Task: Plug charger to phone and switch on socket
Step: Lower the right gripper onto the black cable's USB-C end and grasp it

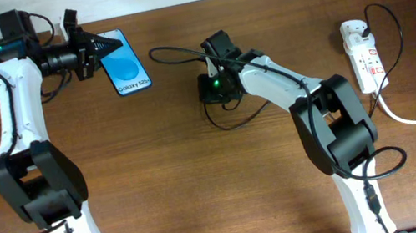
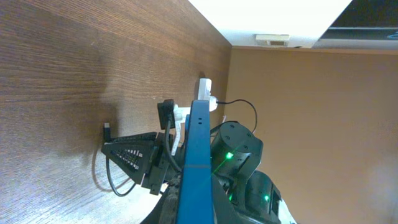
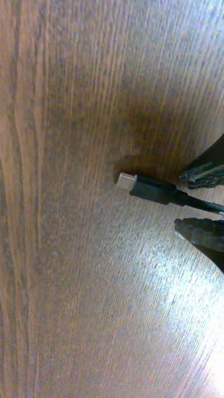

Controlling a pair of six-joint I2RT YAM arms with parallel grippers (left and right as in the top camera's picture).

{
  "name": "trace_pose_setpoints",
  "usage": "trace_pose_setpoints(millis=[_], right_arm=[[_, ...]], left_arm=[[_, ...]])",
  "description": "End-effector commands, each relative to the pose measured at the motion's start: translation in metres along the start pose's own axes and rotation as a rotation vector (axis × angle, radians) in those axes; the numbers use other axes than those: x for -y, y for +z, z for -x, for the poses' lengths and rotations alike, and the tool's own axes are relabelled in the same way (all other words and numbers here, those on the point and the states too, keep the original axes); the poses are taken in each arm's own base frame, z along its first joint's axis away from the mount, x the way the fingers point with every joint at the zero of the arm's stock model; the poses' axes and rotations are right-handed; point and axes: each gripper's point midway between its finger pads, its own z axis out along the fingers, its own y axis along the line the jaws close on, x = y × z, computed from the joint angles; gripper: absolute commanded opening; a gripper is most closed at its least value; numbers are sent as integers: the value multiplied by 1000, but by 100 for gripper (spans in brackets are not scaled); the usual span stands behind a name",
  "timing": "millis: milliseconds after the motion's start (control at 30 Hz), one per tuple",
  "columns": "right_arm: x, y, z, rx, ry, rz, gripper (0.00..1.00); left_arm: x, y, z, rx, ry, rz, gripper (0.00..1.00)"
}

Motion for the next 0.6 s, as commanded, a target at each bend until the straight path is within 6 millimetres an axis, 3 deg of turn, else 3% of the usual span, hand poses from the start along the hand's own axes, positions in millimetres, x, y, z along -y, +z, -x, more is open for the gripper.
trace_pose_setpoints(millis=[0, 67, 167, 267, 367, 433, 567], right_arm=[[-2, 9, -8, -27, -8, 2, 17], [1, 8, -6, -25, -2, 0, 4], [3, 7, -4, -21, -6, 1, 4], [-8, -11, 3, -18, -45, 80, 4], [-22, -56, 15, 12, -102, 158, 4], [-36, -102, 19, 30, -159, 255, 4], [-47, -188, 26, 119, -224, 358, 4]], left_arm=[[15, 3, -5, -21, 38, -42, 0], [15, 4, -5, -23, 39, -42, 0], [16, 5, -6, -25, 42, -42, 0], [17, 9, -8, -33, 58, -43, 0], [20, 12, -10, -42, 60, -51, 0], [21, 15, -12, -50, 64, -52, 0], [35, 31, -23, -94, 95, -92, 0]])
